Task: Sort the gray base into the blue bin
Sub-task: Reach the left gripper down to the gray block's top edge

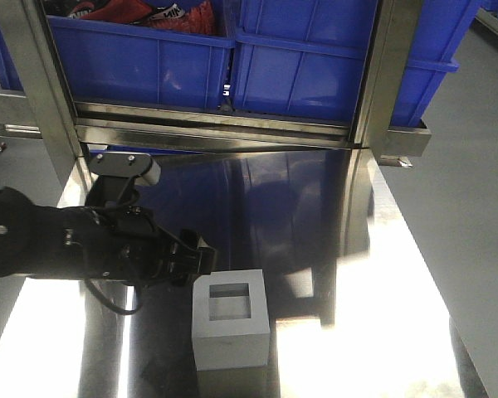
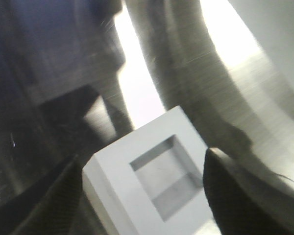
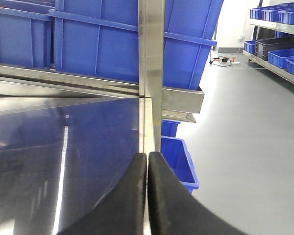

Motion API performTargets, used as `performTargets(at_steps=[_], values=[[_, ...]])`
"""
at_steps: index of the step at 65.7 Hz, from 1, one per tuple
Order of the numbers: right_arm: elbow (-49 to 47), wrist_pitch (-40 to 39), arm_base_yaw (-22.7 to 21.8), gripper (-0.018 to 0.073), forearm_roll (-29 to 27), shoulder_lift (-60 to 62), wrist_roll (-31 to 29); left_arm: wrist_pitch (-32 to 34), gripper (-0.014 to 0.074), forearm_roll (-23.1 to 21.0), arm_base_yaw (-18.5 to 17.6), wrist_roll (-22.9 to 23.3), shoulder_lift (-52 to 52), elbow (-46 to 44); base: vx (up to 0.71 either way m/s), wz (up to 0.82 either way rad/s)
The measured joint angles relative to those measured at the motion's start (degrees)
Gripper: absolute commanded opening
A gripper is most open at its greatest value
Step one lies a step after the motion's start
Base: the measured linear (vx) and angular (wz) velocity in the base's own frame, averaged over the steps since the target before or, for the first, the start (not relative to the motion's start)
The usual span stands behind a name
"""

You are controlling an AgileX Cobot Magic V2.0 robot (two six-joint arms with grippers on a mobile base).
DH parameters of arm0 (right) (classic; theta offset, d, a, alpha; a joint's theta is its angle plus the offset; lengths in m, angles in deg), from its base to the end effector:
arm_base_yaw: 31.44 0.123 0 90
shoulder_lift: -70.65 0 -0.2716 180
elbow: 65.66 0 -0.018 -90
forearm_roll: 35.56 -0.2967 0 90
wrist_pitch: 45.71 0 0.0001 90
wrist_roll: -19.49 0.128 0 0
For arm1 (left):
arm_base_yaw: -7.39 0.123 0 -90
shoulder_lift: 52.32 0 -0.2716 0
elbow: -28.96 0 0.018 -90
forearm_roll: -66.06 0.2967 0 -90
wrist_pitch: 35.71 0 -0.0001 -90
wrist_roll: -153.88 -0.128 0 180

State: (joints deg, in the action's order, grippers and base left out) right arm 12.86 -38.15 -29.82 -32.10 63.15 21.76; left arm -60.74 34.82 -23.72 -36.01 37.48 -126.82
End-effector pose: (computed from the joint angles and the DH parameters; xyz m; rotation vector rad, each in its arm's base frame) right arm 0.1532 0.0033 0.1889 -0.0335 1.6327 -0.0003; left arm 0.2975 -0.2124 0.2007 0.3703 2.4238 -0.6672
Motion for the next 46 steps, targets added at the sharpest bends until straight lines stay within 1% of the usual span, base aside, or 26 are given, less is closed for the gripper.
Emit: performTargets(at_steps=[7, 11, 16, 21, 28, 46], values=[[0.0, 0.0, 0.0, -0.0009, 0.0, 0.0, 0.0, 0.0, 0.0503, 5.3, -0.9, 6.2, 2.2, -0.9, 0.0, 0.0], [0.0, 0.0, 0.0, -0.0009, 0.0, 0.0, 0.0, 0.0, 0.0503, 7.5, -1.5, 8.9, 3.3, -1.3, 0.0, 0.0], [0.0, 0.0, 0.0, -0.0009, 0.0, 0.0, 0.0, 0.0, 0.0503, 9.7, -2.1, 12.1, 4.5, -1.6, 0.0, 0.0], [0.0, 0.0, 0.0, -0.0009, 0.0, 0.0, 0.0, 0.0, 0.0503, 10.8, -2.5, 14.7, 5.7, -1.8, 0.0, 0.0], [0.0, 0.0, 0.0, -0.0009, 0.0, 0.0, 0.0, 0.0, 0.0503, 11.4, -2.7, 16.6, 7.2, -1.8, 0.0, 0.0], [0.0, 0.0, 0.0, -0.0009, 0.0, 0.0, 0.0, -0.1, 0.0503, 11.6, -2.8, 18.4, 10.0, -1.8, 0.0, 0.0]])
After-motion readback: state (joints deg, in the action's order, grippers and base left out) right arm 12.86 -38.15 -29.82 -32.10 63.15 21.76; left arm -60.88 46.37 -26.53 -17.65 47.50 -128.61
